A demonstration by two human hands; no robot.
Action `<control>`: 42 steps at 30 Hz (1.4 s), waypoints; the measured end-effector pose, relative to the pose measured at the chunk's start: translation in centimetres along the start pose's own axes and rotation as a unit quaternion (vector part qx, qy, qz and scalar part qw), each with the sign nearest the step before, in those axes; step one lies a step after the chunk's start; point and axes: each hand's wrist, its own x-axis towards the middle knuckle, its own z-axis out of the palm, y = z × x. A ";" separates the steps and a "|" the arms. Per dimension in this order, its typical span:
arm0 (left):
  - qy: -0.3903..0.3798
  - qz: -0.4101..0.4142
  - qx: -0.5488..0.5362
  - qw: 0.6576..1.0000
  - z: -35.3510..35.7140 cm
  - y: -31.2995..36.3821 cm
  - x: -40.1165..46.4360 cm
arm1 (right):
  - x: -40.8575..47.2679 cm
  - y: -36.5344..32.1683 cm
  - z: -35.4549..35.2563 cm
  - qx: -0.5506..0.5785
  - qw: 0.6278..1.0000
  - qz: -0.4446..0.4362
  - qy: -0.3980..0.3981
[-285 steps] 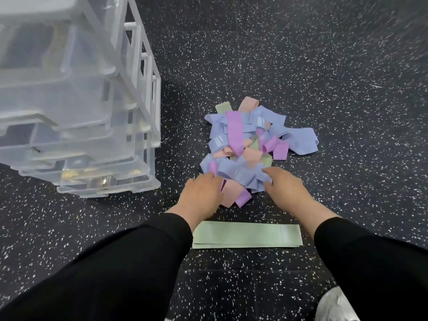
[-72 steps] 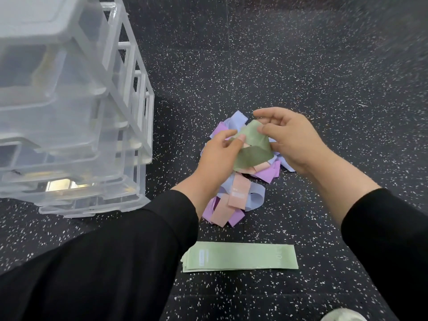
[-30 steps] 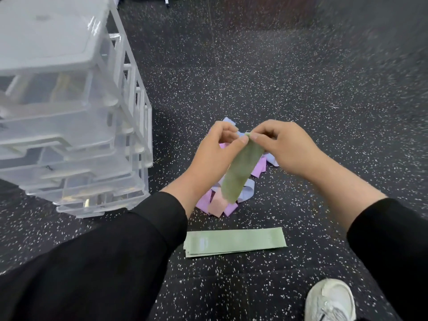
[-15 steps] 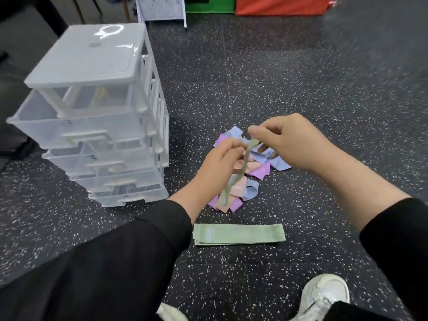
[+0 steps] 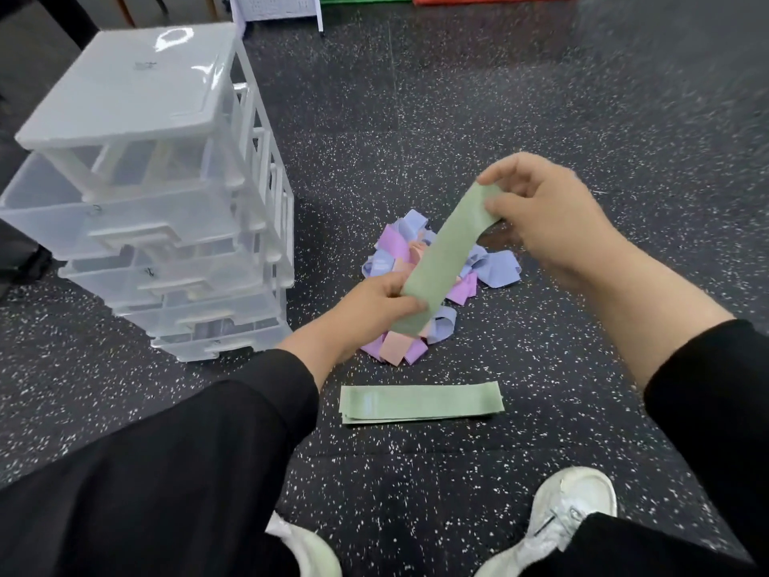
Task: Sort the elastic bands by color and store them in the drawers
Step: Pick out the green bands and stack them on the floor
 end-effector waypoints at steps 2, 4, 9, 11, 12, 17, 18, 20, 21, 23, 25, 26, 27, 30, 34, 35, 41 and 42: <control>-0.004 -0.039 0.028 0.999 -0.6 -2.2 -0.1 | 0.5 2.4 -0.8 0.027 0.998 0.041 0.028; -0.005 -0.078 0.051 0.996 -1.2 -4.8 -0.2 | 0.8 5.6 -1.5 0.017 0.995 0.086 0.051; 0.029 -0.183 0.052 0.981 -2.8 -10.1 -1.1 | -0.6 15.2 -2.6 -0.054 0.972 0.217 0.065; 0.041 -0.219 0.055 0.973 -3.1 -12.0 -1.4 | -2.1 18.9 -2.4 -0.129 0.957 0.257 0.039; 0.046 -0.233 0.060 0.969 -3.1 -12.8 -1.5 | -3.0 20.5 -2.2 -0.168 0.946 0.275 0.025; 0.072 -0.275 0.071 0.956 -2.2 -15.5 -1.9 | -6.5 25.2 -0.9 -0.316 0.892 0.317 -0.062; 0.076 -0.278 0.082 0.954 -2.0 -16.0 -1.8 | -6.8 25.7 -0.6 -0.321 0.888 0.322 -0.065; 0.095 -0.279 0.101 0.950 -1.8 -16.9 -1.5 | -7.0 26.4 -0.1 -0.331 0.881 0.329 -0.073; 0.102 -0.281 0.111 0.948 -1.7 -17.2 -1.4 | -7.0 26.8 0.1 -0.337 0.878 0.331 -0.078; 0.105 -0.280 0.145 0.943 -1.7 -18.0 -0.9 | -7.0 27.3 0.4 -0.348 0.872 0.333 -0.086; 0.102 -0.277 0.178 0.939 -1.7 -18.6 -0.5 | -7.1 27.6 0.6 -0.364 0.864 0.336 -0.094; 0.098 -0.277 0.193 0.936 -1.6 -18.8 -0.4 | -7.1 27.6 0.7 -0.371 0.860 0.335 -0.099; 0.094 -0.277 0.219 0.931 -1.5 -18.9 -0.3 | -7.2 27.7 0.9 -0.383 0.857 0.330 -0.104; 0.125 -0.258 0.318 0.904 -1.3 -19.0 -0.2 | -7.2 27.9 1.3 -0.443 0.844 0.291 -0.081; 0.188 -0.220 0.329 0.899 -1.2 -18.0 1.0 | -5.6 27.3 2.5 -0.422 0.874 0.238 -0.038; 0.186 -0.208 0.336 0.900 -1.2 -17.7 1.5 | -4.8 27.0 3.1 -0.416 0.881 0.222 -0.042; 0.148 -0.138 0.388 0.899 -1.6 -16.5 4.3 | 1.2 24.4 7.4 -0.381 0.910 0.136 -0.088; 0.142 -0.131 0.401 0.896 -1.7 -16.4 4.8 | 2.4 24.1 8.1 -0.373 0.913 0.132 -0.099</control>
